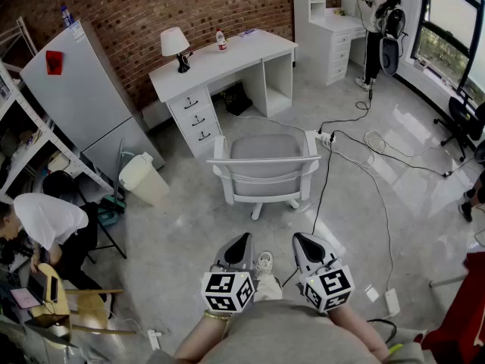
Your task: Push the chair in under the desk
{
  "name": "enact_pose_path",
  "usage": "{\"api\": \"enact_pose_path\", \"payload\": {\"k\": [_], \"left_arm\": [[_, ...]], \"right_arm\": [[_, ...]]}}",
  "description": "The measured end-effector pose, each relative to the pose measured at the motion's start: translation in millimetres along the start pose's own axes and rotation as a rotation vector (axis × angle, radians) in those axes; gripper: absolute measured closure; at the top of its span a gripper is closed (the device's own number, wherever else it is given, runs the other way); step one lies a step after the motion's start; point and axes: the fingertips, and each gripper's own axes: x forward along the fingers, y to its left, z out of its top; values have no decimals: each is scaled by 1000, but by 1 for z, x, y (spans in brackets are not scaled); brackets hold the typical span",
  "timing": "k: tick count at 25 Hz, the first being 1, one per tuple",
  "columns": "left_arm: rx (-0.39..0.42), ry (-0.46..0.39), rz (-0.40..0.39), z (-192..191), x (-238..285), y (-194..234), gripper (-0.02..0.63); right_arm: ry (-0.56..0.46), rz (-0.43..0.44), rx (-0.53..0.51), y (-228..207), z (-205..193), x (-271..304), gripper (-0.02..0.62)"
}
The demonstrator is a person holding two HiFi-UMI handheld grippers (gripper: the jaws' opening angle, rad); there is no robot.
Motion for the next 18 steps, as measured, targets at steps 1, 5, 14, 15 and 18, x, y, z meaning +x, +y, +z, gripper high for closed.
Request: {"api": "enact_pose_path", "payload": {"k": [1, 5, 14, 15, 18], "left_arm": [[-3, -2, 4, 0, 2, 0, 595], [-13, -6, 10, 1, 9, -2, 595], [-18, -10, 10, 7, 19, 1, 595], [-20, -10, 11, 7, 20, 2, 595], [-19, -10, 20, 7, 22, 5, 595]], "right_arm": [[1, 2, -1, -2, 0, 1, 588], [3, 6, -2, -10, 3, 5, 588], [5, 5, 8, -20, 4, 13, 588], [6, 8, 7, -20, 4, 14, 588], [0, 13, 7, -21, 5, 17, 588]]}}
